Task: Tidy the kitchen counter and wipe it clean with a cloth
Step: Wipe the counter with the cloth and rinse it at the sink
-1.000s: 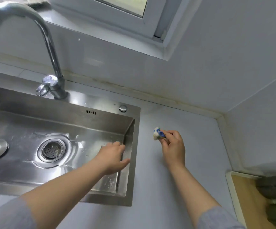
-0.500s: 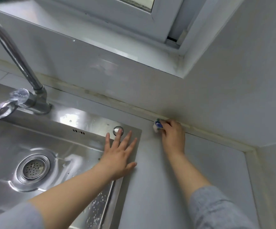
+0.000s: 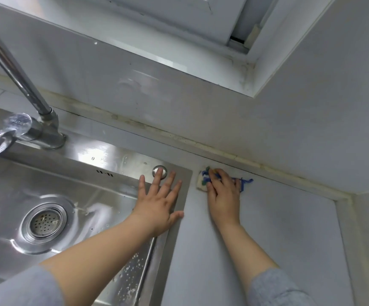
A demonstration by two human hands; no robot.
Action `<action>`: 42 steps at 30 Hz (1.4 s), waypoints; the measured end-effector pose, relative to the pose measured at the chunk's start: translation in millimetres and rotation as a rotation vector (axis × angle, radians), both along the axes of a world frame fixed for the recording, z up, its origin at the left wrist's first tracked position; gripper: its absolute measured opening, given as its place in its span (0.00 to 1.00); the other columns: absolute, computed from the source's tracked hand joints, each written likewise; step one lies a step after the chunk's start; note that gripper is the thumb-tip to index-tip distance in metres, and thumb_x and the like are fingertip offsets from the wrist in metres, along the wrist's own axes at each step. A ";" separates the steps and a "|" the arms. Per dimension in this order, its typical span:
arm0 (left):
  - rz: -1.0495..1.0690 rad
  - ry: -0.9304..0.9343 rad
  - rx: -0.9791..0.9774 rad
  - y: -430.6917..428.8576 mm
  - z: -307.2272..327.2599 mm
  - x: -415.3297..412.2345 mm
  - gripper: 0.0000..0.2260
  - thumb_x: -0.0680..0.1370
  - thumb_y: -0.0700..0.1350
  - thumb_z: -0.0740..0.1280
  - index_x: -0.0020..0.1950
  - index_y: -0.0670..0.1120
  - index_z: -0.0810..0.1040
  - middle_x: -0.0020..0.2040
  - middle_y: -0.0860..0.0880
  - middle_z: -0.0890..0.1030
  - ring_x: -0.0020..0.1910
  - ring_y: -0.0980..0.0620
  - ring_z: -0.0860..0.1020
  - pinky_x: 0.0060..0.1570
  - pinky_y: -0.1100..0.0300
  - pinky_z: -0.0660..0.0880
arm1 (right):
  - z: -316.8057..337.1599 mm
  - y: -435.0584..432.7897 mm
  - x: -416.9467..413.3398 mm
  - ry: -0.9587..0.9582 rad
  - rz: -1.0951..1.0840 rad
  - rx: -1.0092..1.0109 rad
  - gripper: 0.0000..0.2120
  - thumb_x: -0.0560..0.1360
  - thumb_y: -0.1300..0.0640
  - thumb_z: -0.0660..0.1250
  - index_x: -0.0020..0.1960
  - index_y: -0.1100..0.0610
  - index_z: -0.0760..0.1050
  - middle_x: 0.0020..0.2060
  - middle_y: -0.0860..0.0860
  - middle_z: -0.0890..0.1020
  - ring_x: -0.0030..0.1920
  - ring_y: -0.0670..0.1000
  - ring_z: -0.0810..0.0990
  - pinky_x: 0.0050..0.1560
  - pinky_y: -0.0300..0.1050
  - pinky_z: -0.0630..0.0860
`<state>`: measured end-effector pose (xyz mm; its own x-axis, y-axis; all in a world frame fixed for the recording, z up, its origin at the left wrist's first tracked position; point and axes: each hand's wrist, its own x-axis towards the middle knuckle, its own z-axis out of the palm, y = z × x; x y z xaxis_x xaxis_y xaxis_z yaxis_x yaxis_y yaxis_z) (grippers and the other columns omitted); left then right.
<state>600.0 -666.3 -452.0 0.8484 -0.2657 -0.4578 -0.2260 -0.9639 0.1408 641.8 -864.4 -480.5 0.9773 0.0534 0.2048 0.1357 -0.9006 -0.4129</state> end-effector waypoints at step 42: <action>-0.197 -0.023 -0.157 75.3 11.4 -298.3 0.30 0.80 0.59 0.51 0.78 0.45 0.52 0.75 0.46 0.61 0.73 0.45 0.59 0.74 0.44 0.49 | 12.2 75.1 -496.4 0.072 -0.196 0.141 0.18 0.73 0.65 0.67 0.59 0.49 0.79 0.51 0.41 0.75 0.55 0.46 0.73 0.53 0.47 0.75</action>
